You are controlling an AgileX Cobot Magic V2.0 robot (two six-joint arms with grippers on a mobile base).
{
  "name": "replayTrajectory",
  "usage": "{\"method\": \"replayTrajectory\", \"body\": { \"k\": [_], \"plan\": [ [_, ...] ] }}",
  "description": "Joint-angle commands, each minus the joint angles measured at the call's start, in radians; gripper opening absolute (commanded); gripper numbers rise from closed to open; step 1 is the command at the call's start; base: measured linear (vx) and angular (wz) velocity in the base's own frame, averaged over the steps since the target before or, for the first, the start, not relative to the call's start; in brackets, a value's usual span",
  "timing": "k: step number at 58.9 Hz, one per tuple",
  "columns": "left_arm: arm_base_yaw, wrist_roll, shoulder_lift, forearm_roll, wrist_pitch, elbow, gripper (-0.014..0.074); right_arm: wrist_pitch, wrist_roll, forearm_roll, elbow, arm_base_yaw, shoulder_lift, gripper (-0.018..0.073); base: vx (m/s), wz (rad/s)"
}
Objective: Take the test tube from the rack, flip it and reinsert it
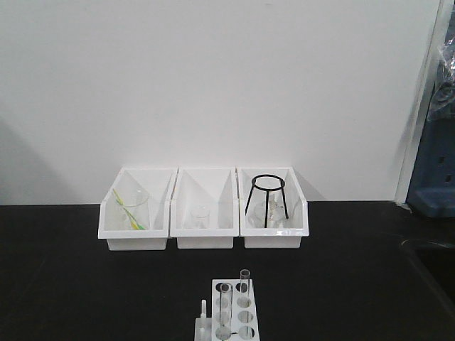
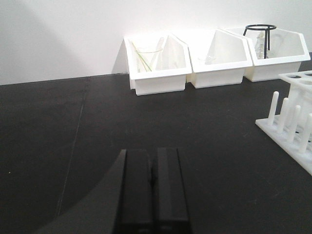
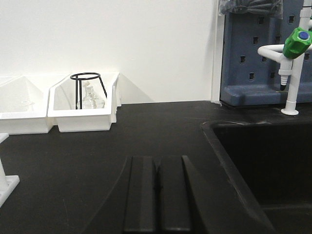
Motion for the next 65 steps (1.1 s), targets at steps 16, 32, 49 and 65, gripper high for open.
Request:
{"method": "replayTrajectory", "body": {
  "k": [16,32,49,65],
  "plan": [
    [0.000,-0.010,-0.007,-0.005,-0.082,-0.004,-0.0006,-0.356,0.017,-0.011,-0.103,0.001,0.017,-0.0011,0.00,0.00],
    [0.000,-0.010,-0.007,-0.005,-0.082,-0.004,-0.0006,-0.135,-0.043,-0.011,-0.696,0.000,0.350,-0.0011,0.00,0.00],
    [0.000,-0.010,-0.007,-0.005,-0.082,-0.004,-0.0006,-0.057,-0.035,-0.007,-0.905,0.000,0.658,-0.0011,0.00,0.00],
    [0.000,-0.010,-0.007,-0.005,-0.082,-0.004,-0.0006,0.012,-0.035,-0.007,-0.905,0.000,0.735,0.0029,0.00,0.00]
  ]
}}
